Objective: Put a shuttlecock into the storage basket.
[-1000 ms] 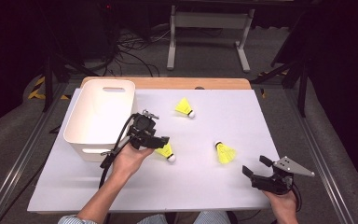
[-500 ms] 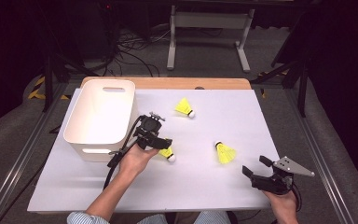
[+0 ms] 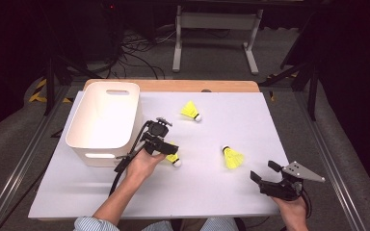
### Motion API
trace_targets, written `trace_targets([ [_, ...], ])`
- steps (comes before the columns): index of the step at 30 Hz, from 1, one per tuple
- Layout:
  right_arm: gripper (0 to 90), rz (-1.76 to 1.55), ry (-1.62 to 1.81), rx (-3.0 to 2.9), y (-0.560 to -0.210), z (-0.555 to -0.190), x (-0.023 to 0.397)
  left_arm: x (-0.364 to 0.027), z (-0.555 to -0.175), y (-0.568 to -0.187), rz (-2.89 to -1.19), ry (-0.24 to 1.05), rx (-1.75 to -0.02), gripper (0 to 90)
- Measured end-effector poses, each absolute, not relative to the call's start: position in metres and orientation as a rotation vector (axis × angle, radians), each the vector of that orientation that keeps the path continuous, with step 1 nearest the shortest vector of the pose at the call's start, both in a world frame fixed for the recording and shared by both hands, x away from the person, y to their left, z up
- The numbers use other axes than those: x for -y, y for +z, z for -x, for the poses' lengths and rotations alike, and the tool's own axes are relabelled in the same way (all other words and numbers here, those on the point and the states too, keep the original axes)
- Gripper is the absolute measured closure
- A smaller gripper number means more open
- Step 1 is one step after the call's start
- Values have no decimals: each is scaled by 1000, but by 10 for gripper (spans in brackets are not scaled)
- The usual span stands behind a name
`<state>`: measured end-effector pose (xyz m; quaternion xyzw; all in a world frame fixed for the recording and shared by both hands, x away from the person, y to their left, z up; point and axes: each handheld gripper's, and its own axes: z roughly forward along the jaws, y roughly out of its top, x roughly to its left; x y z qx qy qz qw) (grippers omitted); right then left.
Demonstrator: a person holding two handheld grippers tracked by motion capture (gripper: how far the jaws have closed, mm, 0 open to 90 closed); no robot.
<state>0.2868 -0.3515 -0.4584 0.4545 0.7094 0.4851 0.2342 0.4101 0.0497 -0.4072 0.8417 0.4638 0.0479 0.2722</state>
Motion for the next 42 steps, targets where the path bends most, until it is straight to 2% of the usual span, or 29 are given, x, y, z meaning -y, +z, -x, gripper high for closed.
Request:
trace_targets([
  [12,124,-1249,1331,-1950,-459,-287,351,-53,-418,-420,-2250,61,-1291,364],
  [21,125,-1248,1330,-1951,-459,-287,351,-55,-418,-424,-2248,21,-1274,446],
  [30,125,-1248,1331,-1951,-459,-287,351,-54,-415,-420,-2254,-2,-1225,617],
  [36,125,-1247,1329,-1954,-459,-287,351,-54,-412,-416,-2267,9,-1195,771],
  [42,125,-1247,1329,-1954,-459,-287,351,-53,-411,-411,-2261,-26,-1139,866],
])
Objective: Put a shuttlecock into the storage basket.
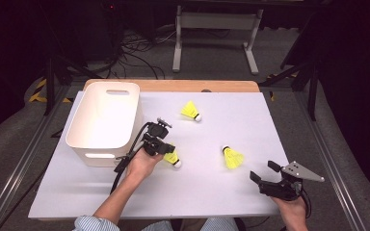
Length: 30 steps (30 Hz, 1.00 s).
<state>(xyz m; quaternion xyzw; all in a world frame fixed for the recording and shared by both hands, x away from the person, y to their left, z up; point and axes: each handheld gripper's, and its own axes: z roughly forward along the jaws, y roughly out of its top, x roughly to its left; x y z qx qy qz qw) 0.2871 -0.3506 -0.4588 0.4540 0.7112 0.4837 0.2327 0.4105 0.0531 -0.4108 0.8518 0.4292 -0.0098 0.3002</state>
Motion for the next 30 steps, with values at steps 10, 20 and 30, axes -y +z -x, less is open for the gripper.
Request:
trace_targets([
  [10,125,-1246,1328,-1953,-459,-287,351,-43,-403,-398,-2282,-34,-1053,895],
  [20,125,-1248,1328,-1950,-459,-287,351,-44,-401,-384,-2269,-4,-1038,896],
  [30,125,-1248,1328,-1951,-459,-287,351,-46,-400,-371,-2261,38,-1021,897],
])
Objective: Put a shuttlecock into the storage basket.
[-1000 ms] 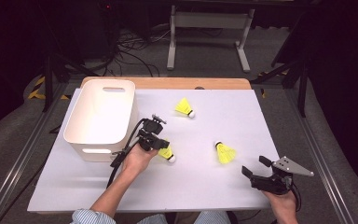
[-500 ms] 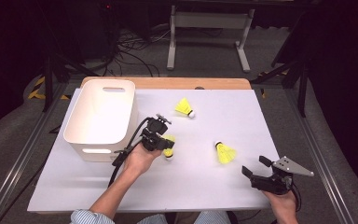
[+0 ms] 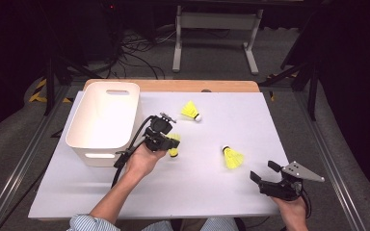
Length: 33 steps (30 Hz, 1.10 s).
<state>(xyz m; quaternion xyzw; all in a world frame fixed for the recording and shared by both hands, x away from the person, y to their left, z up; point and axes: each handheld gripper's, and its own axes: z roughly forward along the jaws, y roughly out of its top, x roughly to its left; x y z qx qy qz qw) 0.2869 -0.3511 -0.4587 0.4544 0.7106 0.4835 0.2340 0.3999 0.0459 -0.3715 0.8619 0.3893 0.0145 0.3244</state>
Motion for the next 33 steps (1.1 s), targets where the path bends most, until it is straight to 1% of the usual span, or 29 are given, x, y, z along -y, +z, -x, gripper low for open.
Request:
trace_targets([
  [6,125,-1247,1328,-1952,-459,-287,351,-47,-400,-362,-2260,74,-1011,897],
  [18,125,-1245,1328,-1952,-459,-287,351,-54,-402,-338,-2253,85,-1002,897],
  [21,125,-1244,1326,-1953,-459,-287,351,-57,-403,-331,-2252,104,-1000,898],
  [33,125,-1246,1329,-1952,-459,-287,351,-67,-408,-315,-2233,110,-1019,898],
])
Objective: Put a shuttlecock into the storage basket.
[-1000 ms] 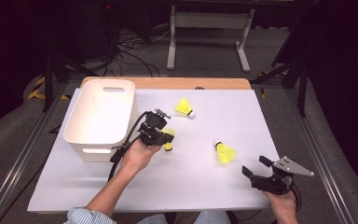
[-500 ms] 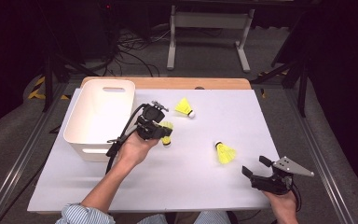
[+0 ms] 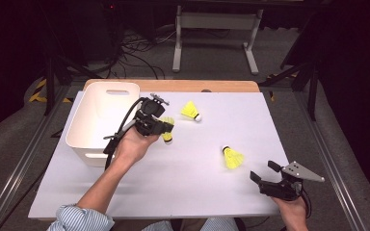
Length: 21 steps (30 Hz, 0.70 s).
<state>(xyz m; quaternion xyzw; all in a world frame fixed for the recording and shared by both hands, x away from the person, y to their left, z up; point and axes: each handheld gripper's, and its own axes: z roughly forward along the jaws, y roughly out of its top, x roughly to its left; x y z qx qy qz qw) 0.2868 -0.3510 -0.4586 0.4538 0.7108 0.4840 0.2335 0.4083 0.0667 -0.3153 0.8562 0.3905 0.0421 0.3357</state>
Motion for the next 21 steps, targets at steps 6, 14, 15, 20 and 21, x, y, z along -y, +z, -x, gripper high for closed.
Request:
trace_targets([
  [6,125,-1245,1326,-1953,-459,-287,351,-75,-411,-309,-2219,112,-1034,898],
  [14,125,-1245,1326,-1955,-459,-287,351,-84,-414,-302,-2200,117,-1059,898],
  [15,125,-1246,1328,-1954,-459,-287,351,-85,-414,-301,-2199,120,-1061,898],
  [20,125,-1247,1327,-1954,-459,-287,351,-90,-416,-294,-2188,138,-1065,898],
  [21,125,-1247,1327,-1953,-459,-287,351,-91,-416,-293,-2182,141,-1069,898],
])
